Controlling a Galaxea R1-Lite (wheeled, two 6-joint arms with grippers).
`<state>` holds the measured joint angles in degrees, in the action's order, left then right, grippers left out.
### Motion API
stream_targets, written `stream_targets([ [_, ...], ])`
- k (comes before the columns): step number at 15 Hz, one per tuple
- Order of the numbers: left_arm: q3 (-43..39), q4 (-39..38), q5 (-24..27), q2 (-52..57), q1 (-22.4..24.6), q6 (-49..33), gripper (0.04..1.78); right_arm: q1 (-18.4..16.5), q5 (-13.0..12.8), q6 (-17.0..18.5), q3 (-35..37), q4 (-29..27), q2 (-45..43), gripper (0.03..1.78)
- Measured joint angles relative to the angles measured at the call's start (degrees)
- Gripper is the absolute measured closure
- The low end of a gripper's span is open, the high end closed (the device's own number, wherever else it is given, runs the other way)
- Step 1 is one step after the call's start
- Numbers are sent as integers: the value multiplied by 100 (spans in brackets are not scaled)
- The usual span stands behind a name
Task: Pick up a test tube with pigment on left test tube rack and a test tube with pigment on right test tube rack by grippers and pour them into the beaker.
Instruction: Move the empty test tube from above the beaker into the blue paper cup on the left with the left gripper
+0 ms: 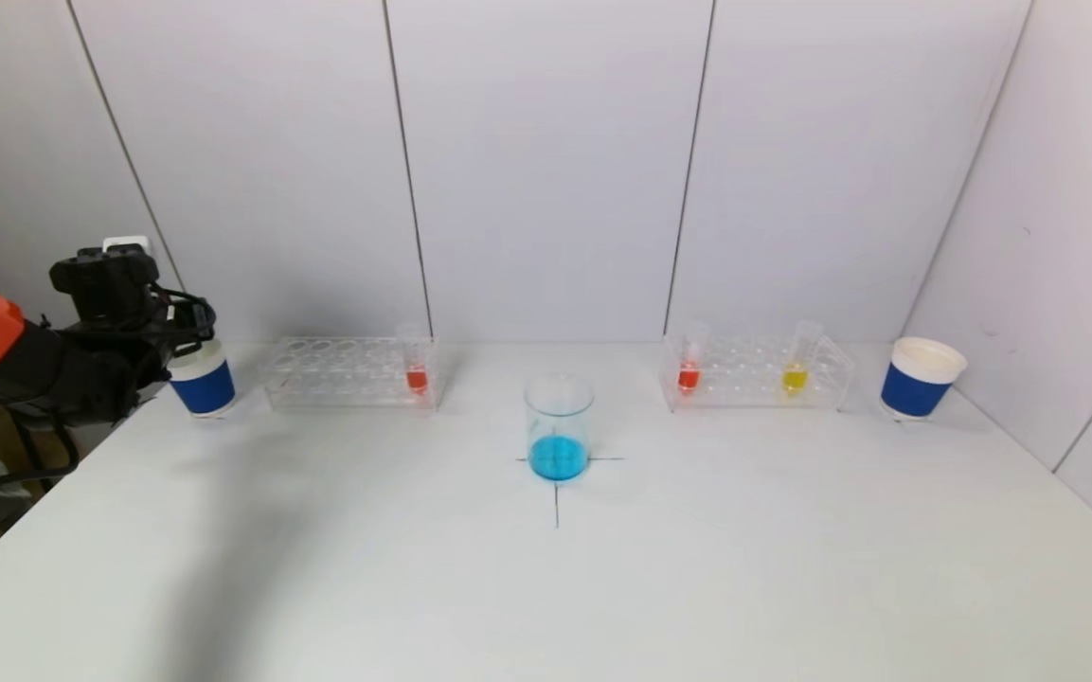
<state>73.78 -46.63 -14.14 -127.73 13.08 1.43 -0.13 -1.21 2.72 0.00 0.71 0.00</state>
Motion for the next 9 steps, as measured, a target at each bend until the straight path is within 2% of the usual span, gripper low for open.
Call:
stream_targets([
  [9,-313,-301,1,-62,-2,-2,138,0,-2,0,0,-2,0,4],
])
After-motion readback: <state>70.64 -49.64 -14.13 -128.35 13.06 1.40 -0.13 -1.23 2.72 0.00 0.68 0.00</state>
